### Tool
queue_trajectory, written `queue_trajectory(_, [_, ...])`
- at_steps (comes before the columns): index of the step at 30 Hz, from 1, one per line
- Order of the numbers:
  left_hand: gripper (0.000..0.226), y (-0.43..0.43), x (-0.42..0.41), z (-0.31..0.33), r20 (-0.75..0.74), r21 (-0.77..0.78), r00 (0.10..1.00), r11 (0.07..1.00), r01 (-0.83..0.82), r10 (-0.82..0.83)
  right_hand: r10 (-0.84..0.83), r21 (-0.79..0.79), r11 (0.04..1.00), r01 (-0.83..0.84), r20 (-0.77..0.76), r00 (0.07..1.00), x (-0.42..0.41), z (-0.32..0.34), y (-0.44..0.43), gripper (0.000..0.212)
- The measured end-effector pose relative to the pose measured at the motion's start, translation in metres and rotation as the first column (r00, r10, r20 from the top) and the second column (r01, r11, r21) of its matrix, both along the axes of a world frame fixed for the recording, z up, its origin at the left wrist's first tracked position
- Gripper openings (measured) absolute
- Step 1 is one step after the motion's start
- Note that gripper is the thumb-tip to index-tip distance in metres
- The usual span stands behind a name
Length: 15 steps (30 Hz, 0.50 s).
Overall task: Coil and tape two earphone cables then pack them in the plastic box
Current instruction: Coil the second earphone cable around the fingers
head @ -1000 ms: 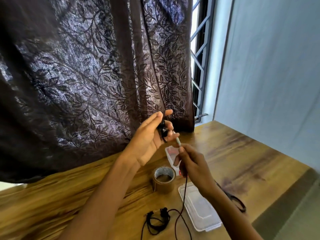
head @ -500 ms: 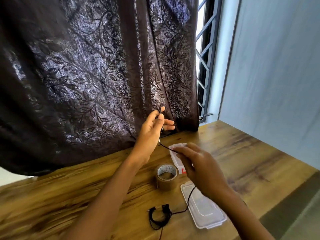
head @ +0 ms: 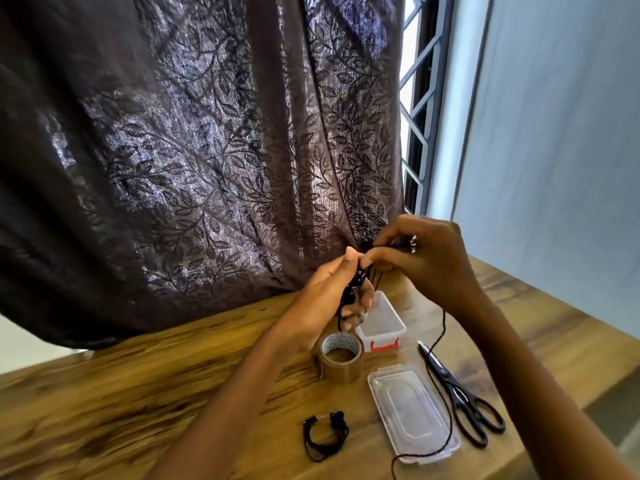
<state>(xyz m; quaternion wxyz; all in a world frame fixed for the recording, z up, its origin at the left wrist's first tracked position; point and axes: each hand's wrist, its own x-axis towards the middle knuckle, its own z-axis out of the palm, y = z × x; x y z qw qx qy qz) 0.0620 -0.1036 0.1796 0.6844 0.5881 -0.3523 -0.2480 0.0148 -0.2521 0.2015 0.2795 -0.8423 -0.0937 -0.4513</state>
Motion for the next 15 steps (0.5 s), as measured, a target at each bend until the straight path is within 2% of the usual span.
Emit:
queue_trajectory(5, [0.037,0.004,0.004,0.001,-0.012,0.0,0.999,0.999,0.036,-0.036,0.016,0.164,0.986,-0.012,-0.02,1.0,0.007,-0.018,-0.007,0.004])
queue_trajectory(7, [0.043,0.007,0.005,0.001,-0.023,-0.015,0.998,0.998,0.059,-0.06,-0.018,0.256,0.967,0.02,-0.011,1.0,0.01,-0.028,-0.009,0.006])
queue_trajectory(9, [0.045,0.008,0.004,0.004,-0.047,-0.045,0.995,0.996,0.082,-0.084,-0.059,0.339,0.939,0.059,-0.012,0.998,0.014,-0.04,-0.011,0.011])
queue_trajectory(12, [0.046,0.007,0.005,0.007,-0.088,-0.152,0.991,0.985,0.085,-0.099,-0.109,0.353,0.928,0.12,-0.051,0.993,0.019,-0.06,-0.006,0.029])
queue_trajectory(15, [0.046,0.003,0.008,0.011,-0.135,-0.237,0.988,0.971,0.04,-0.074,-0.017,0.381,0.923,0.056,-0.104,0.994,0.019,-0.079,0.006,0.048])
